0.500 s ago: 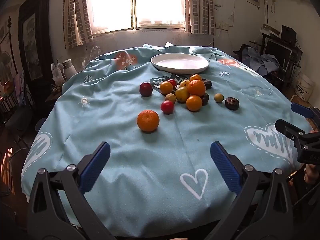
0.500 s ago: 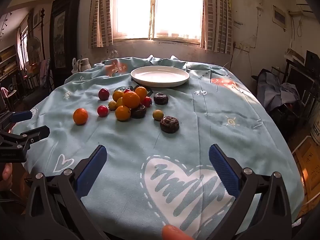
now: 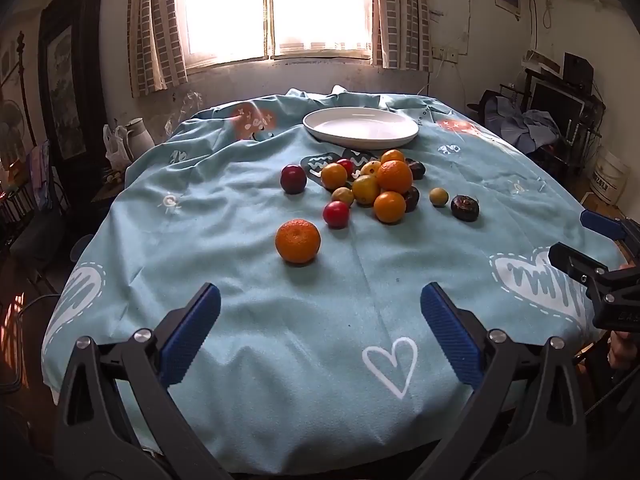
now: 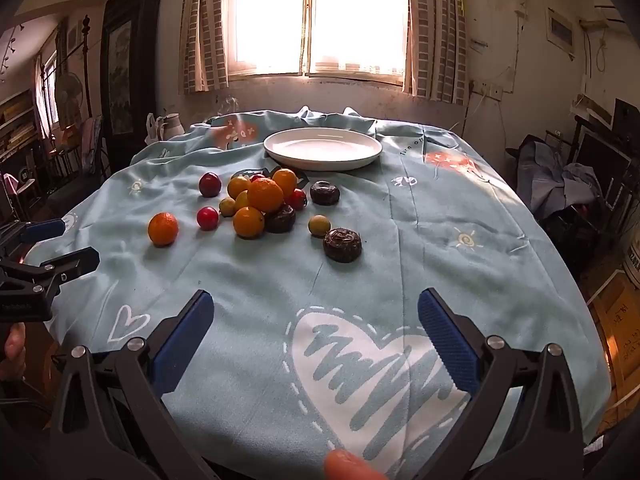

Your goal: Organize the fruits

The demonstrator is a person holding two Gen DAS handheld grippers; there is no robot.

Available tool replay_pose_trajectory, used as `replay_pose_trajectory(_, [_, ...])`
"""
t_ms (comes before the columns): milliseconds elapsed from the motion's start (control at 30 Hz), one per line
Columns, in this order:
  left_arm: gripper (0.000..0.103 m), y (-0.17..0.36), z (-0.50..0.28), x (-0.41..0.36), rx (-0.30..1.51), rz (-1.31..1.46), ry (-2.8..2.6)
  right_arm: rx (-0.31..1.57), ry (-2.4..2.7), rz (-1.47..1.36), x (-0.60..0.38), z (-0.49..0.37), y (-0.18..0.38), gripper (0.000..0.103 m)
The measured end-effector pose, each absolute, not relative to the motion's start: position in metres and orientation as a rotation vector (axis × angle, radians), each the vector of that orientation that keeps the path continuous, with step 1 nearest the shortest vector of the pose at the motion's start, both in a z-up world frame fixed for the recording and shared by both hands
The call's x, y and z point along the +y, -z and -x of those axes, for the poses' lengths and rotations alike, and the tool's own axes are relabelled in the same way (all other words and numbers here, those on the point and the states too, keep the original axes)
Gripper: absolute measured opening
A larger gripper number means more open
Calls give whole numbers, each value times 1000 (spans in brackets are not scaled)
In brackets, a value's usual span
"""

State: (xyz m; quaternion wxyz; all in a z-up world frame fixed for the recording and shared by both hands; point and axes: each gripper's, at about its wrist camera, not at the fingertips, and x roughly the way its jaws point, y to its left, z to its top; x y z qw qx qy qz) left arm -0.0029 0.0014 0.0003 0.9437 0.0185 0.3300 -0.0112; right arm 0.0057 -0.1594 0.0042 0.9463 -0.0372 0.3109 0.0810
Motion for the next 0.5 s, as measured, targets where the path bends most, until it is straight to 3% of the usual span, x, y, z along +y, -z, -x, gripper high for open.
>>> replay_pose_trajectory(500, [101, 2, 1, 2, 678, -30, 24, 642, -167, 78, -156, -8, 0, 102])
